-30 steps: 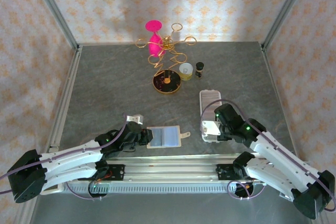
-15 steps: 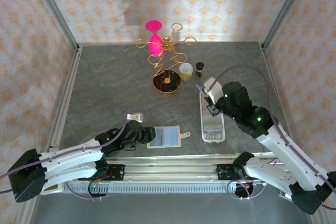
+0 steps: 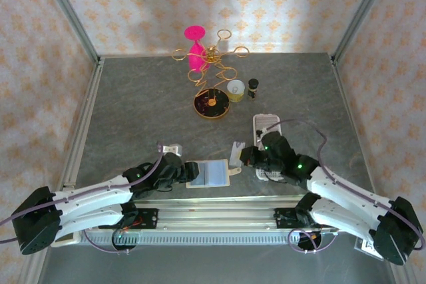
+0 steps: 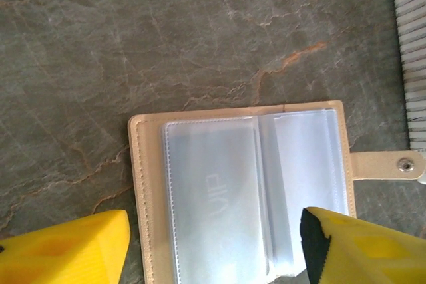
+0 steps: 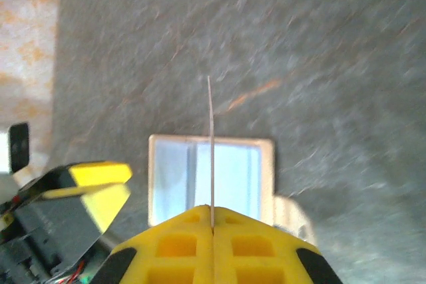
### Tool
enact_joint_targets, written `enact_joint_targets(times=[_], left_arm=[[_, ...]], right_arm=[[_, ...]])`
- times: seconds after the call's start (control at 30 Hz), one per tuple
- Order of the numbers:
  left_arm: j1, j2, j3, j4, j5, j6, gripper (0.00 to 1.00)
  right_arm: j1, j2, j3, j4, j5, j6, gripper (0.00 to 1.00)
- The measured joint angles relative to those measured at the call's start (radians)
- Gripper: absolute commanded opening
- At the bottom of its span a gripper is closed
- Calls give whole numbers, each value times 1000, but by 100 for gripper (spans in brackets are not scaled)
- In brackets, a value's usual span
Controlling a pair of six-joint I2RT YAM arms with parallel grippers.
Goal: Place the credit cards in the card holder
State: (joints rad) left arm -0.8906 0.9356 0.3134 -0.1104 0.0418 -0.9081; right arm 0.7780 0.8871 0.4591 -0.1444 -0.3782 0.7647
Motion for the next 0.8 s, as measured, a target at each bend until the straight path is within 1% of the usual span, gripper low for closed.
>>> enact_joint_targets(times=[0.03, 0.17, 0.3, 0.47, 0.8], left_arm=[[0, 6, 0, 0, 2, 0, 62], [0, 34, 0, 1, 6, 0, 60], [0, 57, 0, 1, 7, 0, 55], [0, 82, 0, 4, 20, -1, 49], [0, 108, -6, 7, 29, 0, 44]], right_arm=[[20, 5, -15, 39, -5, 29, 0], [95, 85, -41, 194, -10, 120, 0], [131, 190, -41, 289, -11, 157, 0], [150, 275, -40, 359, -12, 172, 0], [188, 431, -11, 438, -23, 179, 0]])
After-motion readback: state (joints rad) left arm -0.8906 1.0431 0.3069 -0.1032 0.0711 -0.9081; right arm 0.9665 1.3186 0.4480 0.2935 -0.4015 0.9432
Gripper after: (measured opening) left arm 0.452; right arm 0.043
